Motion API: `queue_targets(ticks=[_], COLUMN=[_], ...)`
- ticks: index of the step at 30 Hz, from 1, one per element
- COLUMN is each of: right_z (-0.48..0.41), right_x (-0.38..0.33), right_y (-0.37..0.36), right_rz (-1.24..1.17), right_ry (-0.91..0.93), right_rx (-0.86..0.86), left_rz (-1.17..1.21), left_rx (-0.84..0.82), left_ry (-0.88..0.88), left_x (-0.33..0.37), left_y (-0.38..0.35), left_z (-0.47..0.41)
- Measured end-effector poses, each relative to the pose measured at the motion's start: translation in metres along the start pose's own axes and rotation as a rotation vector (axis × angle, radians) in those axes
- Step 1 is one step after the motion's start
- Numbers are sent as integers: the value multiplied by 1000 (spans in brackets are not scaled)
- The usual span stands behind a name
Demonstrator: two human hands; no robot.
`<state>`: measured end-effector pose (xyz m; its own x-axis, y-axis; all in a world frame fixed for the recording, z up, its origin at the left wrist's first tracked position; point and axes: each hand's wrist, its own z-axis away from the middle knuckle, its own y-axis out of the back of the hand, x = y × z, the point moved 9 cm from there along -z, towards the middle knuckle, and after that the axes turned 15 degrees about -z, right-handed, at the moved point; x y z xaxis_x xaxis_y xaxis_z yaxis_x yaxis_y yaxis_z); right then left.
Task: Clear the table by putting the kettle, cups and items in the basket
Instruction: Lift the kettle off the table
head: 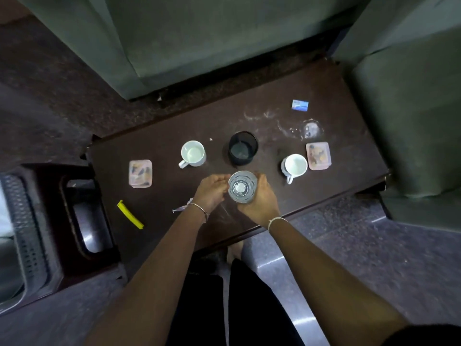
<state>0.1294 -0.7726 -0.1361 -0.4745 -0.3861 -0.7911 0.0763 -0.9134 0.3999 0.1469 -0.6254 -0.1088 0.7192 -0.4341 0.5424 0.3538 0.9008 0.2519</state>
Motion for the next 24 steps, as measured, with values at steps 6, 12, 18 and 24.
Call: queue_targets(ticks=[6,12,18,24], right_z=[-11,-18,-14,1], right_x=[28,35,27,-7], right_y=[-11,-13,-13,-7], right_rz=[58,42,72,200], right_ry=[-48,-89,-57,87], right_rx=[-29,-32,-73,-79], left_rz=[7,-28,-62,-114], left_rx=[34,65,56,46], left_ry=[48,70,56,20], left_x=[-19,-21,-21,-13], left_y=[-14,-19,-18,-7], left_z=[-26,-39,-35,-21])
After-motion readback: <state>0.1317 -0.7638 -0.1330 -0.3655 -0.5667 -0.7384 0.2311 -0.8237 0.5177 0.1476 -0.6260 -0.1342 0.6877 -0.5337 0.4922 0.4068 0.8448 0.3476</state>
